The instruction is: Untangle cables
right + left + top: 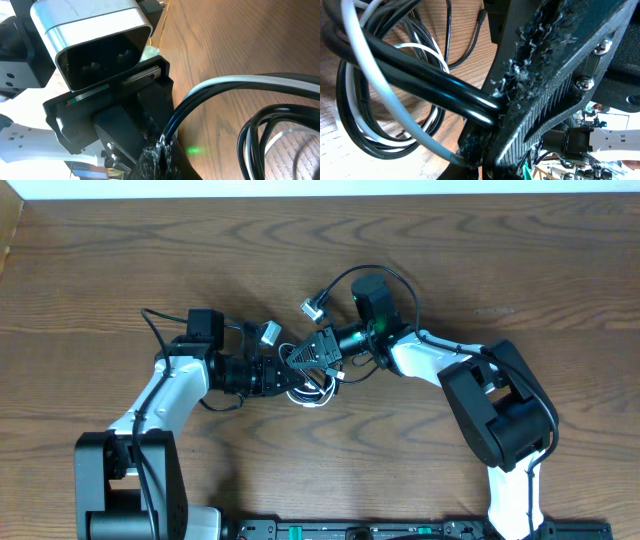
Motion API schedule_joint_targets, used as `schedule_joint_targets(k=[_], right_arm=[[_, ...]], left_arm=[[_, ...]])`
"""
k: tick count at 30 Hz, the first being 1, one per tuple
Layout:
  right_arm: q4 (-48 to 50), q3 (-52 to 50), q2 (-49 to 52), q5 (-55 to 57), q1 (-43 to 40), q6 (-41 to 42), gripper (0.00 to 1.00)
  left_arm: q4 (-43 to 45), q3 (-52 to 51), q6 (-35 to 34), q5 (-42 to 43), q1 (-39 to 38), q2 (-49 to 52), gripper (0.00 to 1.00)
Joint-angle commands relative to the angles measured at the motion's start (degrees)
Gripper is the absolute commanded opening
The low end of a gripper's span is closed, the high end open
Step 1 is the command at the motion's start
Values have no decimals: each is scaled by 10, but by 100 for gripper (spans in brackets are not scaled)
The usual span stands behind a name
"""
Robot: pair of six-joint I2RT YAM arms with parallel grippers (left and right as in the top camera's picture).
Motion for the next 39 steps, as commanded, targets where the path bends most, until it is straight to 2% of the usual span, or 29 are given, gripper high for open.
schedule_joint_targets(k=[1, 3, 6, 7, 8, 9, 10, 12, 14, 23, 26, 32, 36, 38, 39], right_arm=[[-3, -3, -18, -15, 19, -9, 1], [-3, -3, -18, 14, 19, -9, 1], [-14, -3, -18, 63, 24, -9, 1], [-24, -3, -18, 85, 28, -9, 1], [-33, -3, -18, 107, 32, -9, 1], [-43, -3, -18, 130, 37, -9, 1], [-55, -3, -18, 158, 42, -9, 1], [-69, -3, -18, 203, 52, -10, 1], [-78, -3, -18, 245, 63, -15, 1], [-132, -3, -18, 473, 128, -75, 1], [-127, -3, -18, 515, 148, -105, 1], [-113, -2, -18, 549, 160, -119, 1], [-91, -2, -18, 518, 160, -149, 2], [-75, -2, -19, 500, 159, -148, 5], [-74, -2, -20, 502, 159, -148, 10]], left_arm=[[4, 4, 4, 9, 3, 3, 8], [3, 4, 3, 6, 3, 3, 8], [4, 4, 3, -41, 3, 3, 8], [4, 4, 2, -72, 3, 3, 11], [4, 4, -7, -105, 3, 3, 23], [4, 4, -30, -144, 3, 3, 32], [4, 4, -67, -190, 3, 3, 34], [1, 4, -136, -276, 3, 3, 35], [-7, 4, -174, -325, 3, 3, 35], [-25, 4, -187, -335, 48, 3, 35], [-27, 4, -195, -335, 62, 3, 35], [-27, 4, -195, -336, 62, 3, 35], [-27, 4, -195, -336, 62, 3, 35], [-27, 4, -195, -336, 62, 3, 35], [-27, 4, -195, -336, 62, 3, 35]])
